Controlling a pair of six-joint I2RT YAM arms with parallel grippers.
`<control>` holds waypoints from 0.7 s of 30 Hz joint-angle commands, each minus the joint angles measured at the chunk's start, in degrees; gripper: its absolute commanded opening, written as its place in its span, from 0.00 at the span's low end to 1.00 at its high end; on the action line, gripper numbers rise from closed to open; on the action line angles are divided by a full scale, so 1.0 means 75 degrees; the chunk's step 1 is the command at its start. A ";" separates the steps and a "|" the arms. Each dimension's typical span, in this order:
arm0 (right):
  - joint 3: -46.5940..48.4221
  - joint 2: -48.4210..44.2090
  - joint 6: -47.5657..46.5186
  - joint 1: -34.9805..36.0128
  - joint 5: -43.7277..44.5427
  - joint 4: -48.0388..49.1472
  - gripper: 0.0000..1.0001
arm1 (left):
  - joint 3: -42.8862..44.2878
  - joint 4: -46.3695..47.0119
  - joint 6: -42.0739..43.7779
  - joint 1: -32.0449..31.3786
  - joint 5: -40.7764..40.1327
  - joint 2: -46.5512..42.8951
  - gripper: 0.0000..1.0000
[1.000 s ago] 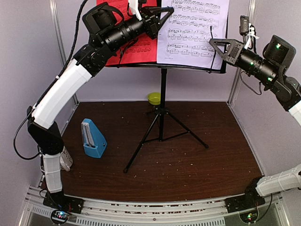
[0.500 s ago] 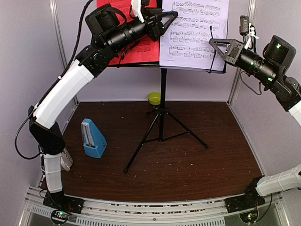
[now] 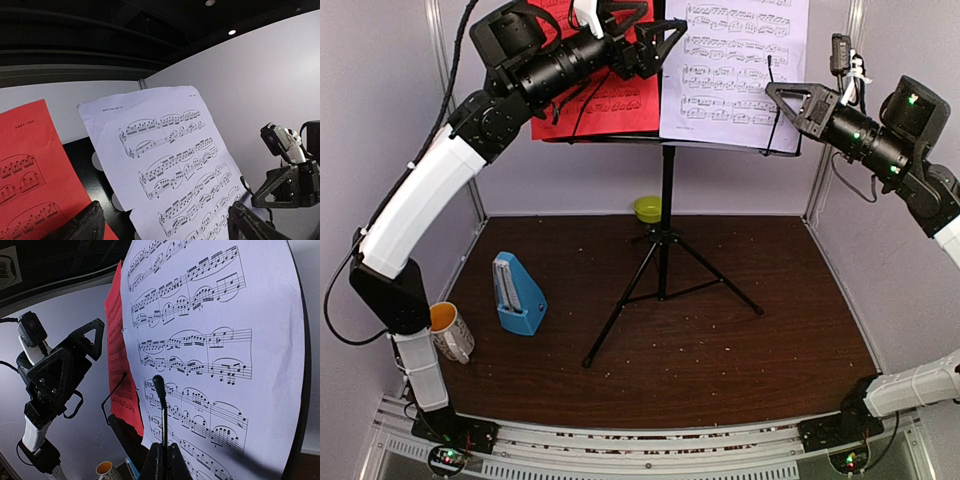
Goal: Set up the instrument practice props
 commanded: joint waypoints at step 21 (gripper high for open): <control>0.0076 -0.0389 -0.0046 0.0005 0.0100 0.0053 0.47 | -0.1488 0.0237 0.0582 -0.0165 -0.0998 -0.1577 0.98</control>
